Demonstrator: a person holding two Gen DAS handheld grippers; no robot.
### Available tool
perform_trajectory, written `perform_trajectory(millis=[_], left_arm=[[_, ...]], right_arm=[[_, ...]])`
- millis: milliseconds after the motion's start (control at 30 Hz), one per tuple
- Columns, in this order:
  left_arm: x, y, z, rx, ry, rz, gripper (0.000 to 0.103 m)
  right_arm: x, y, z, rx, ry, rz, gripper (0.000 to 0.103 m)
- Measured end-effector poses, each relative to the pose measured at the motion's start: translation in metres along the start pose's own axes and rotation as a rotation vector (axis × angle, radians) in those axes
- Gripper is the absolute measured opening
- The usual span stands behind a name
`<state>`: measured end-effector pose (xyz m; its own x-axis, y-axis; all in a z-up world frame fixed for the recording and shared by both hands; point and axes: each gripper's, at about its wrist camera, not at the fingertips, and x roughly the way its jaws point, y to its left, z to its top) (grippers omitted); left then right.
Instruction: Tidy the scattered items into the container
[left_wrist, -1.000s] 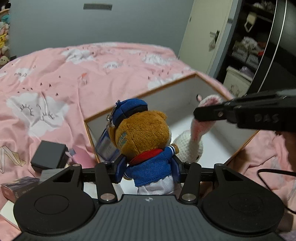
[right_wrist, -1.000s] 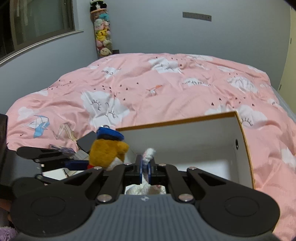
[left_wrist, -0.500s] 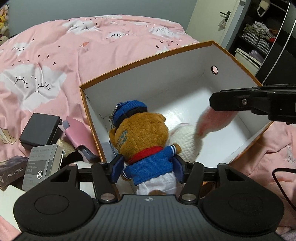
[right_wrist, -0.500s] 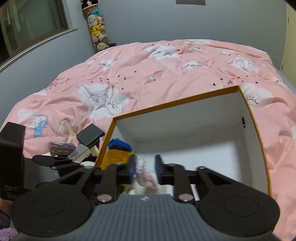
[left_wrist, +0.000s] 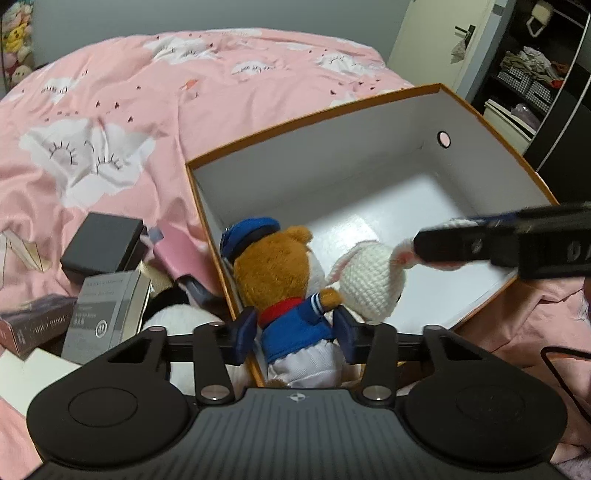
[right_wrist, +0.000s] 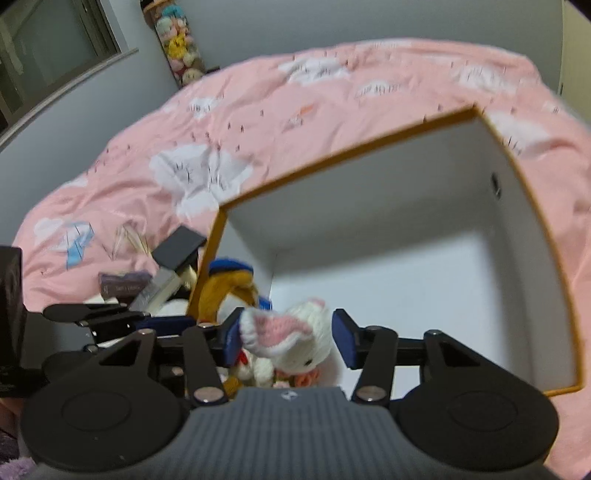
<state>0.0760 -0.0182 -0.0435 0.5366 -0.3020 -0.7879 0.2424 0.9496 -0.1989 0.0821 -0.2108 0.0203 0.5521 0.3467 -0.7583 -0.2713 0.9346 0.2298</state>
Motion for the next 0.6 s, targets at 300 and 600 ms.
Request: perform_trajectory(millis=[300,600], left_arm=[[0.002,0.003,-0.002,-0.004,0.000,-0.008,0.044],[0.000,0.004,-0.003,0.000,-0.012,-0.021,0.042]], right_arm=[[0.051,-0.006,-0.005,0.040,0.134,-0.037,0.052],[0.014,-0.005,0.013,-0.018,0.058,-0.006,0.000]])
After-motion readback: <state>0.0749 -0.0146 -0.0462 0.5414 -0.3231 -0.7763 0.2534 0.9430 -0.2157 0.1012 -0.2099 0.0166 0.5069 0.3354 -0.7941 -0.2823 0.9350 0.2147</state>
